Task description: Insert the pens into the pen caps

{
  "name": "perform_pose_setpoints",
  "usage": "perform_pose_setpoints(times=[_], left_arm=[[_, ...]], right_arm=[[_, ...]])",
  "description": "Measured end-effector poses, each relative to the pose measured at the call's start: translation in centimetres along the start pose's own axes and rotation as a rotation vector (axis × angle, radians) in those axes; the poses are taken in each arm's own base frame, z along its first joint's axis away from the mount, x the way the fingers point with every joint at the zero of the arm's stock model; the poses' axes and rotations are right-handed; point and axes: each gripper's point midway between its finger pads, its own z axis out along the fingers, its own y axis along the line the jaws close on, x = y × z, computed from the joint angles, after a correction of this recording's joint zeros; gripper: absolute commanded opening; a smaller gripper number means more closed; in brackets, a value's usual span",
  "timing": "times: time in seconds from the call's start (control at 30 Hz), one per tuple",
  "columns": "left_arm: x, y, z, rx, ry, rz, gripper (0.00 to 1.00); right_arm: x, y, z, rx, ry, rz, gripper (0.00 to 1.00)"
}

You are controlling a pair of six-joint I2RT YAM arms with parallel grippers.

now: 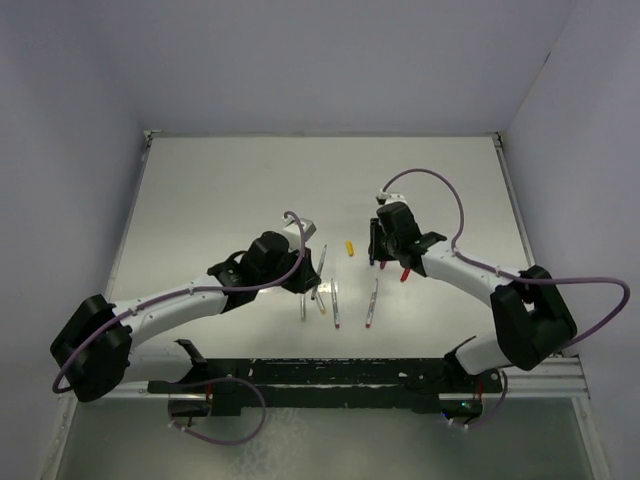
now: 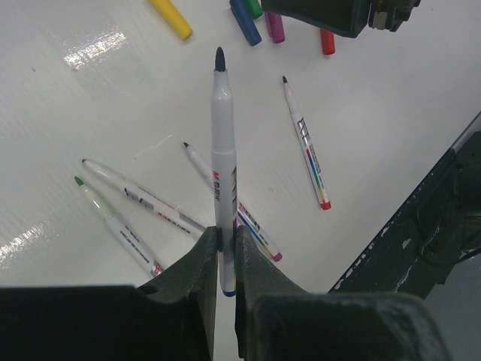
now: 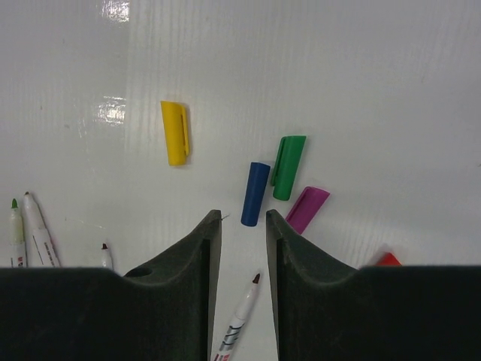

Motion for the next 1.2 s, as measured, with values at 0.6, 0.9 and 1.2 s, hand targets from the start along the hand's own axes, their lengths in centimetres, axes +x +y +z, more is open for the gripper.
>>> perform_pose_setpoints(times=[0.6, 0.9, 1.2], left_arm=[[1.1, 0.3, 0.8, 0.000, 0.045, -0.005, 0.00], [1.3, 0.4, 0.9, -0.003, 0.051, -0.007, 0.00], [1.5, 0.6, 1.0, -0.008, 0.059, -0.008, 0.00]], right_arm=[[1.0, 0.0, 2.8, 0.025, 0.060, -0.023, 0.33], [0.9, 0.1, 2.9, 0.023, 0.059, -0.022, 0.33], [1.7, -0.1, 3.6, 0.033, 0.083, -0.026, 0.34]])
